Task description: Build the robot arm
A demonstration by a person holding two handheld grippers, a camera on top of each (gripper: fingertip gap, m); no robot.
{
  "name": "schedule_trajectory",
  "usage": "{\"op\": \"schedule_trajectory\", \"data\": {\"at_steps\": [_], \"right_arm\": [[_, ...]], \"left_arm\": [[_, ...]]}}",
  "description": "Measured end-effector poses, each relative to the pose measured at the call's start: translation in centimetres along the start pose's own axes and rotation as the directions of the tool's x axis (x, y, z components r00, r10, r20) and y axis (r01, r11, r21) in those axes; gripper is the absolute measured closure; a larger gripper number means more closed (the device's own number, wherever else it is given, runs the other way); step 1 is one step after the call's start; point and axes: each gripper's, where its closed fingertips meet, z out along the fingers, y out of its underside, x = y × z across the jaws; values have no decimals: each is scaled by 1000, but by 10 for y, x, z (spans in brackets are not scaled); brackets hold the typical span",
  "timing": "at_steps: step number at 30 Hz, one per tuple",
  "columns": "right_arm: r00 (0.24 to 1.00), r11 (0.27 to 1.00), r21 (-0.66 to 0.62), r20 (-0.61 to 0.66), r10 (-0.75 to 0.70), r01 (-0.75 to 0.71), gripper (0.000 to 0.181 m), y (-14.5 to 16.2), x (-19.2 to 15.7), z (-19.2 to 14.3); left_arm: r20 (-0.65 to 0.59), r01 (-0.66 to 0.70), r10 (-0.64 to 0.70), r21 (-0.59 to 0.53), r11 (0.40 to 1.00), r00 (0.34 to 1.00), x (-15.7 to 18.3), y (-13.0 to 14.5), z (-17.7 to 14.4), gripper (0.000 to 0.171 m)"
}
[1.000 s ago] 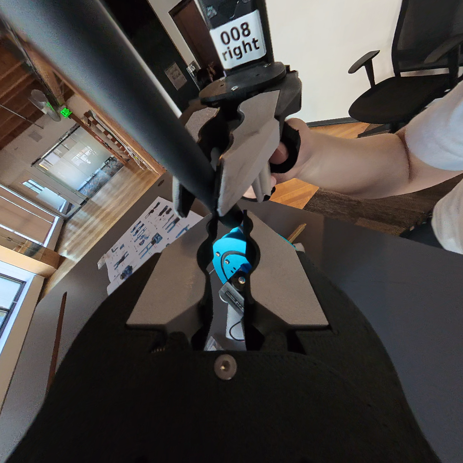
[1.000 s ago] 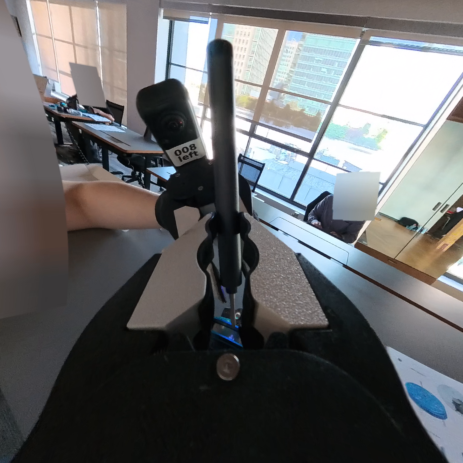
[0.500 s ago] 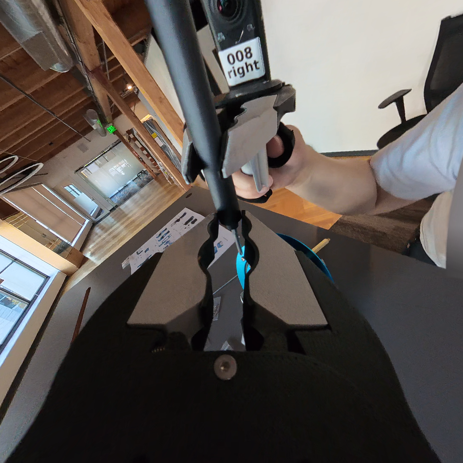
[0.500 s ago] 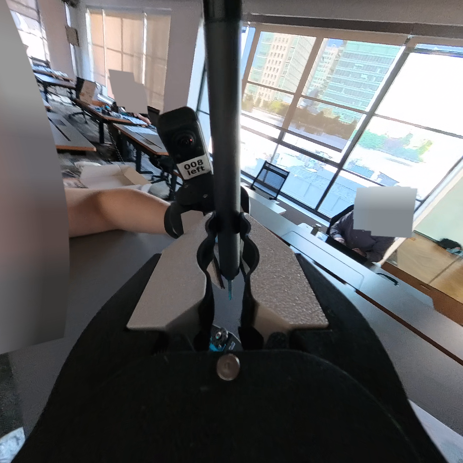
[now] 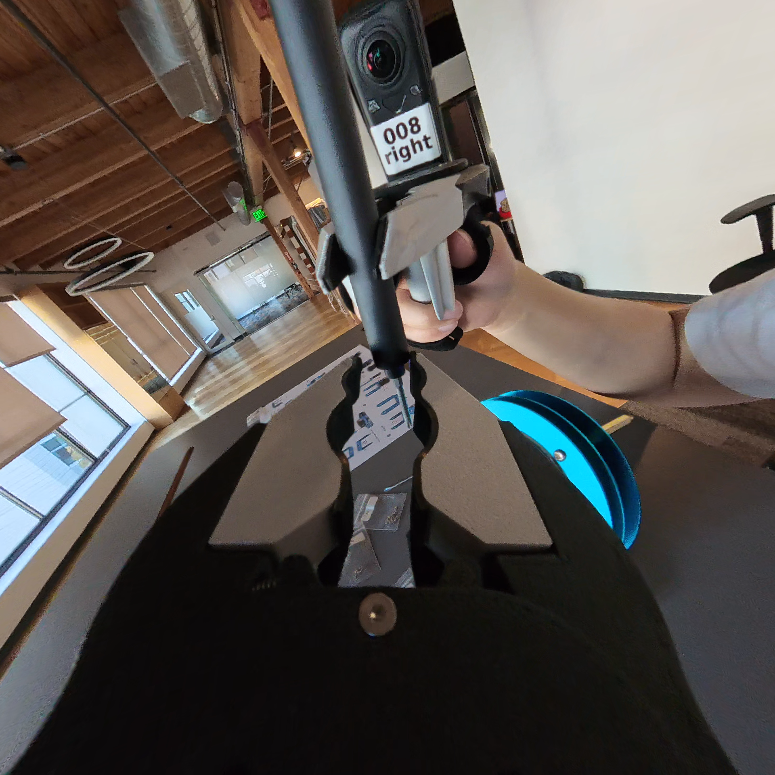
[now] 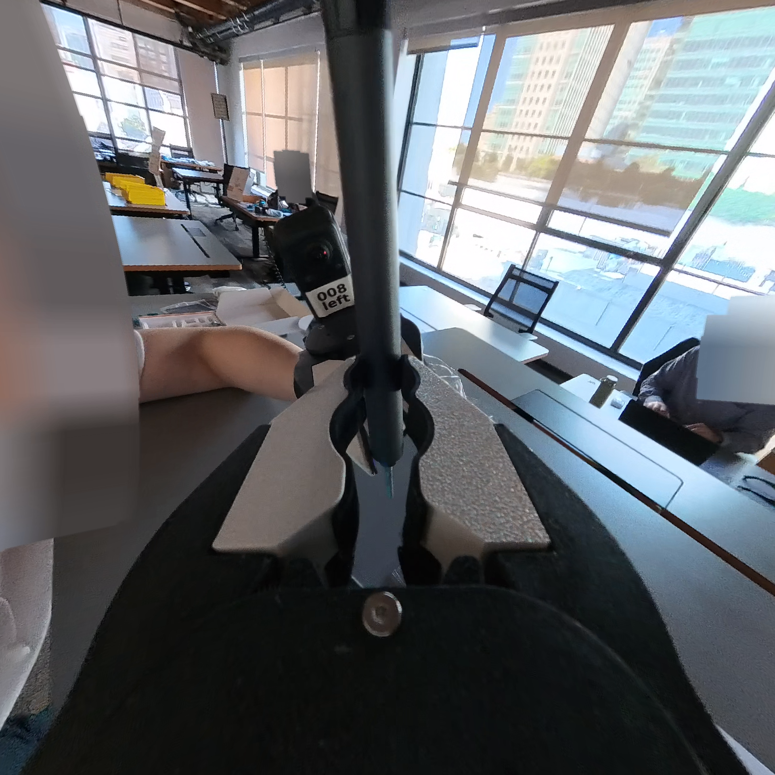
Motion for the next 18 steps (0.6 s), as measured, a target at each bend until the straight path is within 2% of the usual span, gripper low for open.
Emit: {"op": "schedule_trajectory", "data": {"at_steps": [5, 7, 10, 18], "right_arm": [[999, 999, 8, 20, 42, -42, 166, 0, 11, 11], [1000, 1000, 12, 8, 20, -20, 166, 2, 13, 12], [1000, 1000, 21, 24, 18, -18, 167, 5, 9, 13], [999, 998, 46, 23, 29, -30, 167, 7, 8, 13]], "left_arm": [[-4, 126, -126, -11, 992, 992, -13, 8, -1, 143], [-25, 119, -120, -22, 993, 993, -11, 9, -1, 152], [-30, 64, -64, 9, 998, 997, -6, 1, -3, 150], [-55, 155, -156, -20, 988, 986, -5, 2, -1, 157]]}}
